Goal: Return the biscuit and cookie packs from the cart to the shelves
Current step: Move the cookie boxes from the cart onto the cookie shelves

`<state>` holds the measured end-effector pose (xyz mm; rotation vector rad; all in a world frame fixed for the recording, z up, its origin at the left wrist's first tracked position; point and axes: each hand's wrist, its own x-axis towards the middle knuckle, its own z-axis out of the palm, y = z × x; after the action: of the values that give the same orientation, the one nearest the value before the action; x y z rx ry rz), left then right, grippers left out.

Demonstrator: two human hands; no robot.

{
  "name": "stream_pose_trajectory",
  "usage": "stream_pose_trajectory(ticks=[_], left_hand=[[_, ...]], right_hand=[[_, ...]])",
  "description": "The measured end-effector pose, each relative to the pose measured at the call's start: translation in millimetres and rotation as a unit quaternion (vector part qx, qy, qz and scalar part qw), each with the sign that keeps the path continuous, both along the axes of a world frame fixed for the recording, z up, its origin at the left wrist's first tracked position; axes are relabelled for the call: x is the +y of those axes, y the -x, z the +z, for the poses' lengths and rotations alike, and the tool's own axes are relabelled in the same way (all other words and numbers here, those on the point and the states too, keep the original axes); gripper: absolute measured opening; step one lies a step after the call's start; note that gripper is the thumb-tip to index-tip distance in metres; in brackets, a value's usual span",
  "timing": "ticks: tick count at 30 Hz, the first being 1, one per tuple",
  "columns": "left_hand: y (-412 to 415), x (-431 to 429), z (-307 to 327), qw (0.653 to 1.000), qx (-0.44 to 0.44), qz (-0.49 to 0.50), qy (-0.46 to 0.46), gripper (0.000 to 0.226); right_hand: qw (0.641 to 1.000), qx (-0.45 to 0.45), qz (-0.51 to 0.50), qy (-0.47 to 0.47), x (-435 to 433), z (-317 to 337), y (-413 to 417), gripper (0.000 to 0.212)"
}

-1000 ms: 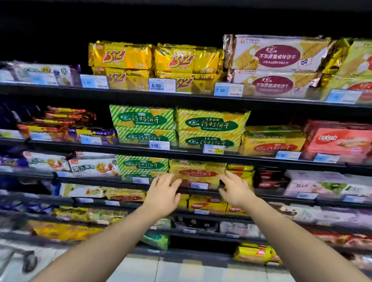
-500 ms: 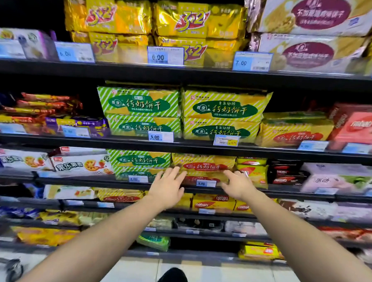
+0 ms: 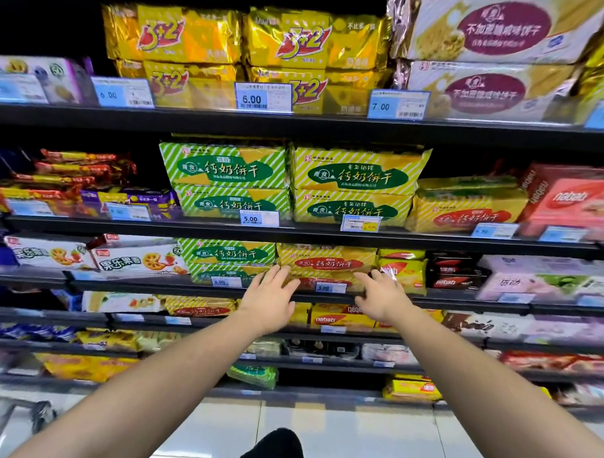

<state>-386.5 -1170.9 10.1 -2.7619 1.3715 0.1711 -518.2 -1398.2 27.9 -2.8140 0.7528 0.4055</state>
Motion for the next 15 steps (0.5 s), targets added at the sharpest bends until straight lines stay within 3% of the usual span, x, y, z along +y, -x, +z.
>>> stream_pose_trajectory(ticks=[9, 15], left_hand=[[72, 31, 60, 0.998, 0.026, 0.053, -0.007, 0.055], [95, 44, 119, 0.998, -0.006, 0.058, 0.038, 0.053]], right_hand=[[0.998, 0.031, 0.056, -0.028, 32, 44, 49, 0.065], [0.996, -0.023, 0.092, -0.005, 48, 106, 59, 0.062]])
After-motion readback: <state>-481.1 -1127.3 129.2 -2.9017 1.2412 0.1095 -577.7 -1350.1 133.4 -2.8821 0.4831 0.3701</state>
